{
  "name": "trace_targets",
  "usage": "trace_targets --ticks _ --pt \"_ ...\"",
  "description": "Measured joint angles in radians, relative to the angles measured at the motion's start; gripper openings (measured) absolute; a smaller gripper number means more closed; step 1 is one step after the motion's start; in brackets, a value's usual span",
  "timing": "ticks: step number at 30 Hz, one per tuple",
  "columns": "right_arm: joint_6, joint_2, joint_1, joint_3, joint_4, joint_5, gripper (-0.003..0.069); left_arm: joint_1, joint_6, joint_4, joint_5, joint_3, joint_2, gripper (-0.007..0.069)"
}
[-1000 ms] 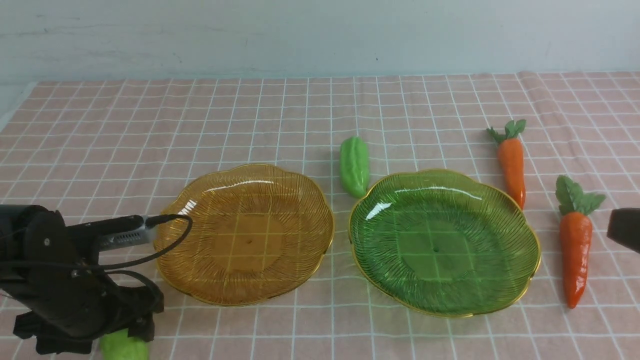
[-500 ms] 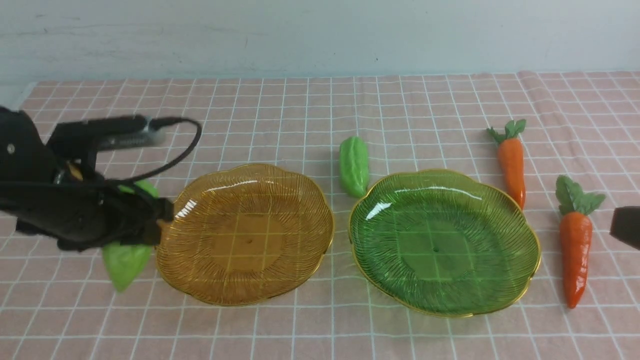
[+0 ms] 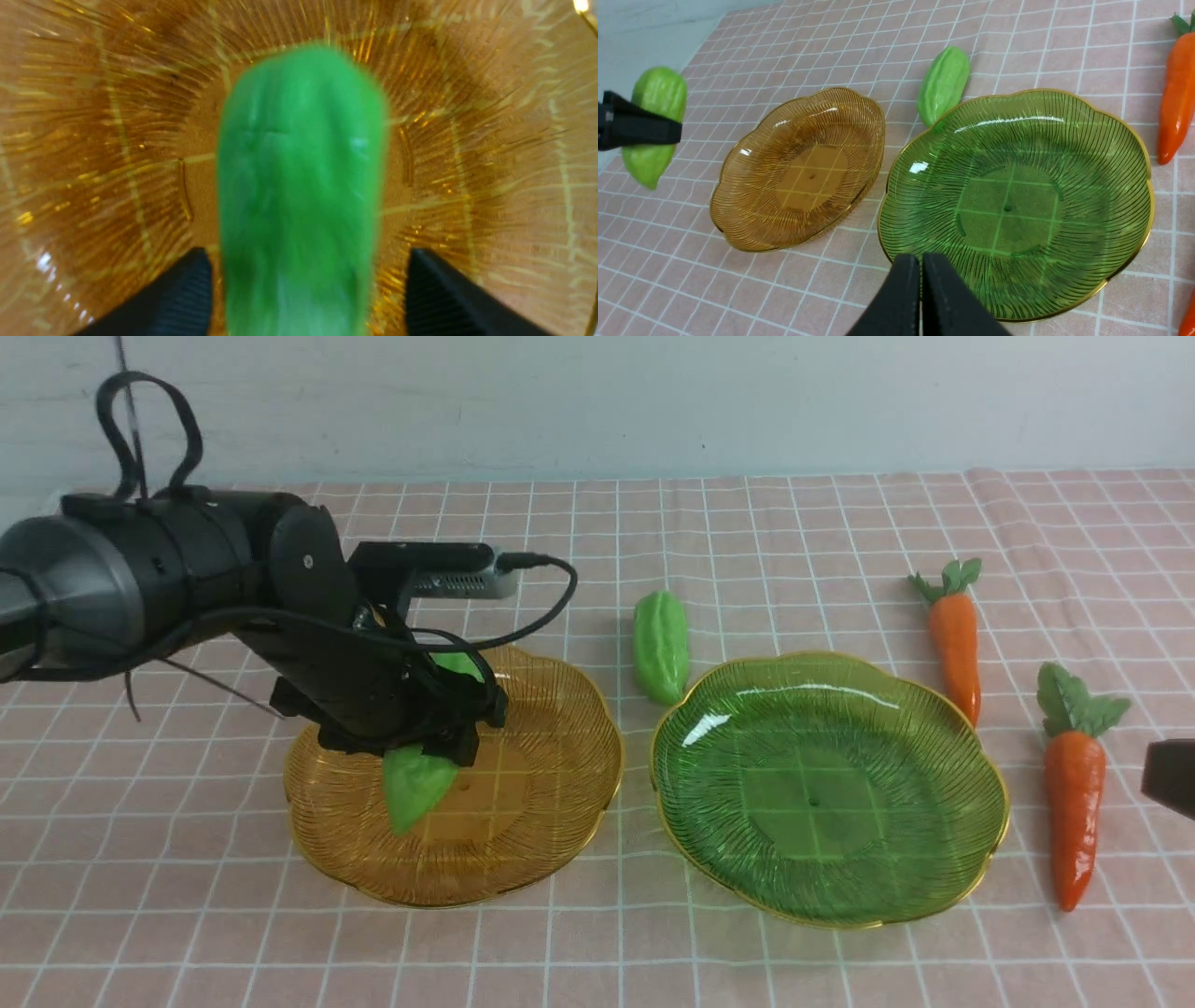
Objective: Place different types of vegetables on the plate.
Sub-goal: 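Put the green cucumber next to the left plate into that plate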
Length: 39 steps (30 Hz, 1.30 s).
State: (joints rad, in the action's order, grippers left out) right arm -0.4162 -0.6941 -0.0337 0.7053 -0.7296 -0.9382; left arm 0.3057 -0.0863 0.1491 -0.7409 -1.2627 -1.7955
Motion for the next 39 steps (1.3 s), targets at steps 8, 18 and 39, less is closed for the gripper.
trace_targets --ticks 8,18,39 --pt "0.009 0.000 0.000 0.000 0.030 -0.002 -0.0001 0.004 0.000 -0.003 -0.040 -0.144 -0.030 0.0666" --pt "0.010 0.000 0.000 0.000 0.030 -0.005 -0.0001 0.096 0.054 0.017 0.052 -0.418 -0.141 0.0603" --pt "0.010 0.000 0.000 0.000 0.059 -0.033 -0.0001 0.152 0.052 0.056 0.053 -0.912 -0.678 0.0593"
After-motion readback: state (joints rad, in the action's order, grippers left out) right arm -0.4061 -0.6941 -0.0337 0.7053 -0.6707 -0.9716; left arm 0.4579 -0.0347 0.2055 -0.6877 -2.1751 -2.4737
